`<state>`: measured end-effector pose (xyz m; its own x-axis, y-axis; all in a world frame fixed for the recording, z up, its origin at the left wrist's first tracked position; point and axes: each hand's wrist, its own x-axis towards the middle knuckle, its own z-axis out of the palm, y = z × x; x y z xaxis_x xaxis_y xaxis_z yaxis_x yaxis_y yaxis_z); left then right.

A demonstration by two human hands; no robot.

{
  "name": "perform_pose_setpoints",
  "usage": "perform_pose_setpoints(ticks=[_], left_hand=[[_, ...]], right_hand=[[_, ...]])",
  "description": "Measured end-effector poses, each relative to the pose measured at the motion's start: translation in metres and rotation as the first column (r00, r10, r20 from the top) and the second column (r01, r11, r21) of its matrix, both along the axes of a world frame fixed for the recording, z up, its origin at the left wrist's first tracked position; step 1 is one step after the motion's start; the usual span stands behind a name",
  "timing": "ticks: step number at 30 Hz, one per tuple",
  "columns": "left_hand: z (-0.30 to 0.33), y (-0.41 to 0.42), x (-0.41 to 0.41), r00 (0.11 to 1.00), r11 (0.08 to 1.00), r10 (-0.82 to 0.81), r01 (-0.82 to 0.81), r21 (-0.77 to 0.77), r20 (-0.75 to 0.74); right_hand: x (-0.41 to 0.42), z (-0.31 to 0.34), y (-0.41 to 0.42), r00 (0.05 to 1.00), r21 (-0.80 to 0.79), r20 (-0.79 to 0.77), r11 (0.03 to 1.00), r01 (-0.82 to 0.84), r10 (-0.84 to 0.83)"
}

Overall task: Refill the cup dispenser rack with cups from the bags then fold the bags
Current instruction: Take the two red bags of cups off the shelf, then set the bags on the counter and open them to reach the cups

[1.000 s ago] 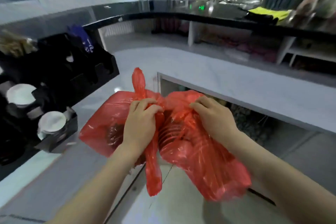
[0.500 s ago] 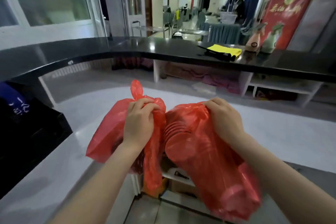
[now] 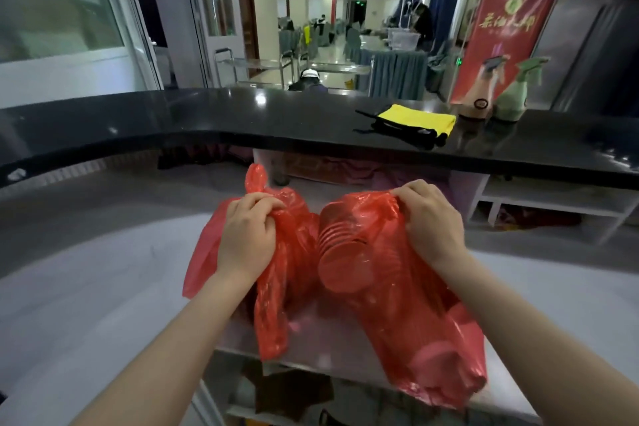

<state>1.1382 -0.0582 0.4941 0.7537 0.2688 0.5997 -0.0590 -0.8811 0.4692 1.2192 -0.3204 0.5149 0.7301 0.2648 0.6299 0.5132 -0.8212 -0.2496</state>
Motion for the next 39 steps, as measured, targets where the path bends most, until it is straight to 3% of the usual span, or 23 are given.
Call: perform_pose_setpoints(ticks=[11,13,15,18,20,23,25,27,30,32,39], left_hand=[[-0.017,-0.017,0.127,0.999,0.998,0.041,-0.040,-0.038,0.025],[-0.030,-0.018,0.133,0.999,1.000,0.027,-0.026,0.015,-0.043],[-0.044,-0.016,0.135,0.979,0.998,0.027,-0.015,0.058,-0.202],[-0.065,-0.010,0.134,0.909,0.993,0.036,0.016,0.120,-0.416],[-0.074,-0.006,0.132,0.896,0.987,0.029,0.045,0.155,-0.443],[-0.077,0.001,0.126,0.881,0.987,0.013,0.065,0.148,-0.474],[-0.081,0.007,0.116,0.877,0.984,0.019,0.070,0.165,-0.481],[-0.082,0.014,0.104,0.882,0.989,-0.043,0.105,0.106,-0.469],[-0.076,0.023,0.085,0.902,0.934,-0.292,0.197,-0.298,-0.318],[-0.074,0.034,0.074,0.926,0.846,-0.322,0.188,-0.500,-0.196],[-0.080,0.066,0.045,0.930,0.948,-0.197,0.099,-0.303,-0.310]], right_hand=[[0.141,-0.017,-0.013,0.991,-0.125,-0.022,0.983,-0.135,0.134],[0.144,-0.027,-0.006,0.980,-0.134,0.049,0.973,-0.187,0.195],[0.141,-0.037,0.003,0.969,-0.151,0.093,0.965,-0.214,0.229],[0.128,-0.055,0.016,0.976,-0.216,0.049,0.957,-0.196,0.211],[0.120,-0.068,0.022,0.986,-0.292,-0.013,0.943,-0.162,0.165],[0.110,-0.083,0.028,0.972,-0.422,-0.227,0.893,-0.157,0.063],[0.101,-0.084,0.036,0.968,-0.425,-0.250,0.898,-0.114,0.005],[0.090,-0.076,0.050,0.988,-0.320,-0.152,0.946,-0.050,0.001],[0.075,-0.063,0.080,0.984,-0.101,-0.097,0.982,-0.161,0.151],[0.066,-0.057,0.105,0.954,-0.033,-0.154,0.963,-0.267,0.259],[0.056,-0.070,0.159,0.842,-0.106,-0.402,0.895,-0.433,0.360]])
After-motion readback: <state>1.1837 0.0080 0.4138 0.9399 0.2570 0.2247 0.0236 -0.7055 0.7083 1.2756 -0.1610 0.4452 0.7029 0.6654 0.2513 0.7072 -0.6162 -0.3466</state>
